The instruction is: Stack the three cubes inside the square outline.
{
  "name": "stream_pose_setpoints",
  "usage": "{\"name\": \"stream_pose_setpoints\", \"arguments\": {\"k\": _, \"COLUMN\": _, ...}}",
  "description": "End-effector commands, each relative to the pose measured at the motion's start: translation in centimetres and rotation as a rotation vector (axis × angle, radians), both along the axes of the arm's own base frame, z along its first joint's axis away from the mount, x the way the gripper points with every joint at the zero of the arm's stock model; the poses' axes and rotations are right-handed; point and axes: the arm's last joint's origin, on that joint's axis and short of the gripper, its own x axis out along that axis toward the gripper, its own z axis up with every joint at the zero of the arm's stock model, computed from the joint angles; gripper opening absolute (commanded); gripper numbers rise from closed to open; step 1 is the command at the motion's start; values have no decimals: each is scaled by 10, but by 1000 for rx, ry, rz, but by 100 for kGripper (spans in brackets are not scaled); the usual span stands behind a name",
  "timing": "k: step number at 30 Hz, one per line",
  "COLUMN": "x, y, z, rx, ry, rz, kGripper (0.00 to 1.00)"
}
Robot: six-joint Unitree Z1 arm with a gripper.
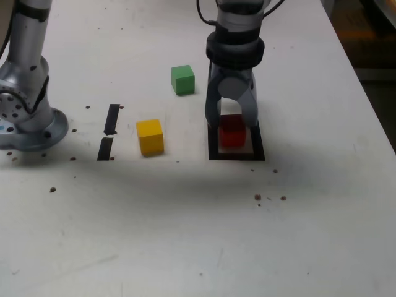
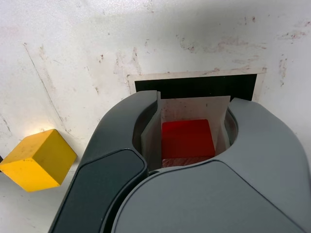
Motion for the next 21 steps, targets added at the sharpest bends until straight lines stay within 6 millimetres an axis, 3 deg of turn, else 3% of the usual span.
{"name": "stream_pose_setpoints", "arguments": {"k": 1, "x": -2, "y": 1, "z": 3, "rx": 1, "ry": -10, "rz": 0, "kGripper": 15}}
{"name": "stream_pose_setpoints", "arguments": {"k": 4, "x": -3, "y": 1, "z": 2, "rx": 3, "ry": -8, "rz": 0, "kGripper": 25}}
{"name": "stream_pose_setpoints", "arguments": {"k": 9, "x": -5, "y": 0, "z": 1, "rx": -5, "ry": -1, "rz": -5, "kGripper": 55}}
{"name": "stream_pose_setpoints", "arguments": {"k": 13, "x": -6, "y": -1, "z": 1, "rx": -25, "ry": -1, "rz": -24, "kGripper": 73}}
{"name": "stream_pose_setpoints", "arguments": {"k": 16, "x": -6, "y": -1, "z": 1, "rx": -36, "ry": -8, "rz": -35, "kGripper": 81}}
{"name": "stream_pose_setpoints", "arguments": {"k": 21, "x": -7, "y": -1, "z": 4, "rx": -36, "ry": -23, "rz": -38, "kGripper": 85}}
